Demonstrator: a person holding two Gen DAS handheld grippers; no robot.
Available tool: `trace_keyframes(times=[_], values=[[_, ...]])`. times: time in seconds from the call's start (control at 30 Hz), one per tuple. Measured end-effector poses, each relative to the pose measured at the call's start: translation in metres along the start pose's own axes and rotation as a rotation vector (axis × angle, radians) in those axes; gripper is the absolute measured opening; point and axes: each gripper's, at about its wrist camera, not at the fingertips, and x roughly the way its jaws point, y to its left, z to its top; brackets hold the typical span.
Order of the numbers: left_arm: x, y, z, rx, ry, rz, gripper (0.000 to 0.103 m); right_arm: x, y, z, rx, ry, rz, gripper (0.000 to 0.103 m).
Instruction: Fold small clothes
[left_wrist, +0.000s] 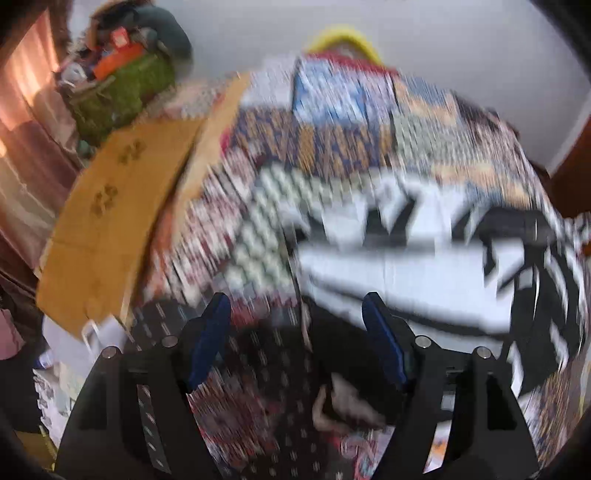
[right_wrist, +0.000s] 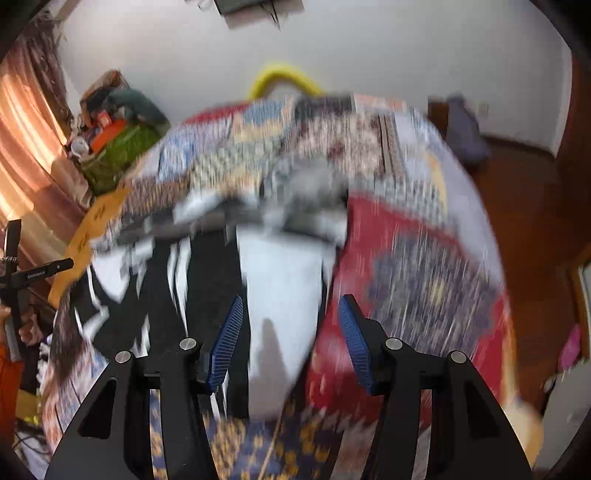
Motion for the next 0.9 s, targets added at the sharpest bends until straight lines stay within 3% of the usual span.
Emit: trace_keyframes(times=[0.07,0.2,0.23,0.27,0.33,0.4,0.47,0.67,0.9], values=[[0.01,-0.006,-0.022,0.013,0.047,-0.029,0.073,0.013,-0.002,-0.017,0.031,0.068,0.038,0.05],[0.02,-0.012,-0.043,-0.024,0.083,-0.101,0.073,0.02,0.0,-0.032,0.072,0.073,0.092,0.05],[0.022,-0.014,-0.046,-0.031,0.089,-0.117,0.068,0.022,0.003,-0.031,0.078,0.076,0.107,0.05],[0.023,-0.015,-0.047,-0.036,0.094,-0.133,0.055,0.024,0.004,-0.031,0.085,0.08,0.117,0.048],[0.022,-0.017,-0.049,-0.05,0.116,-0.202,0.035,0.028,0.009,-0.031,0.085,0.081,0.142,0.031],[0.016,-0.02,-0.05,-0.044,0.1,-0.204,0.024,0.03,0.014,-0.031,0.078,0.077,0.133,0.013],[0.008,-0.023,-0.053,-0.021,0.083,-0.193,0.009,0.024,0.019,-0.032,0.063,0.052,0.129,0.01],[-0.036,-0.023,-0.075,0.028,0.027,-0.21,0.007,-0.008,0.024,-0.047,-0.006,0.005,0.122,0.008],[-0.055,-0.02,-0.122,0.07,0.025,-0.185,0.007,-0.02,0.017,-0.08,-0.016,0.032,0.106,0.007]])
